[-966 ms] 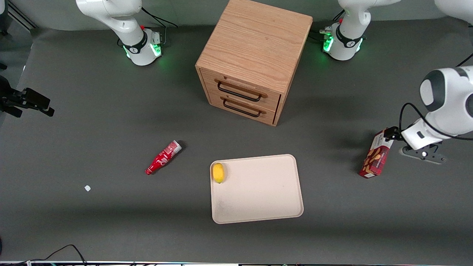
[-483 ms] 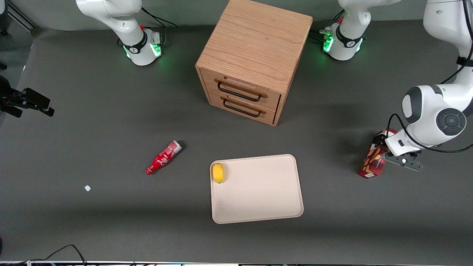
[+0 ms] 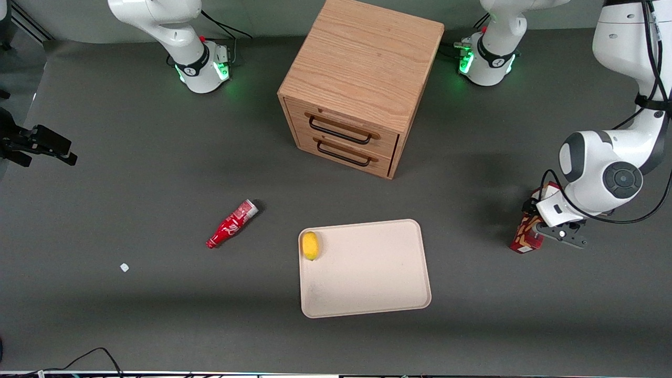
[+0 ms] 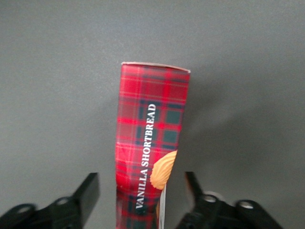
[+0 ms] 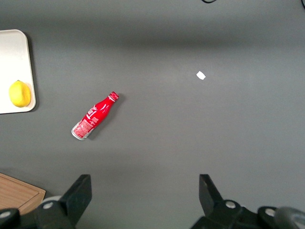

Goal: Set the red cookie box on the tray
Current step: 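Close the left gripper on the cookie box and lift it upright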

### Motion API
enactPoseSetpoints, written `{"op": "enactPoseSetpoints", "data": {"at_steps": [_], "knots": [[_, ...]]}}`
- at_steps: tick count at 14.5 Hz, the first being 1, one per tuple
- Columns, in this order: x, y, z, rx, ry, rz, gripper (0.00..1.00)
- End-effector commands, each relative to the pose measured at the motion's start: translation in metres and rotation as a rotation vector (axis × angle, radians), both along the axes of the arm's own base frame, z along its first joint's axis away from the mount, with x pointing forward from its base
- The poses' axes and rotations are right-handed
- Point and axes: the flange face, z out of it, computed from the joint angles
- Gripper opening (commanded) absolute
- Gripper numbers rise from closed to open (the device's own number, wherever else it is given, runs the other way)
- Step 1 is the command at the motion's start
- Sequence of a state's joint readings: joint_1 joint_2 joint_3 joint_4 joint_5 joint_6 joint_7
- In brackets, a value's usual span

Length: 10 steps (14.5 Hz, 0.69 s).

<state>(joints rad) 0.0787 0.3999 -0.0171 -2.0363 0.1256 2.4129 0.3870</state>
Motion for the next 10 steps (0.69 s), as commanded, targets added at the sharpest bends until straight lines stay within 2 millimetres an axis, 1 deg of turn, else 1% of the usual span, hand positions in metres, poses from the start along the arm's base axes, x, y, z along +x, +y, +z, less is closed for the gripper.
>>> {"op": "enactPoseSetpoints", "data": {"at_steps": [1, 5, 6, 8, 9, 10], "knots": [[-0.0018, -0.0053, -0.0025, -0.007, -0.006, -0.007, 0.49], [-0.0016, -0.0063, -0.0062, -0.015, -0.004, 0.001, 0.47], [-0.0018, -0.0063, -0.0071, -0.015, -0.002, 0.001, 0.39], [-0.0019, -0.0063, -0.0073, -0.015, 0.000, 0.001, 0.11], [-0.0013, -0.0062, -0.0050, -0.015, -0.003, 0.000, 0.00], [-0.0006, -0.0061, -0.0032, -0.015, -0.004, 0.002, 0.00]]}}
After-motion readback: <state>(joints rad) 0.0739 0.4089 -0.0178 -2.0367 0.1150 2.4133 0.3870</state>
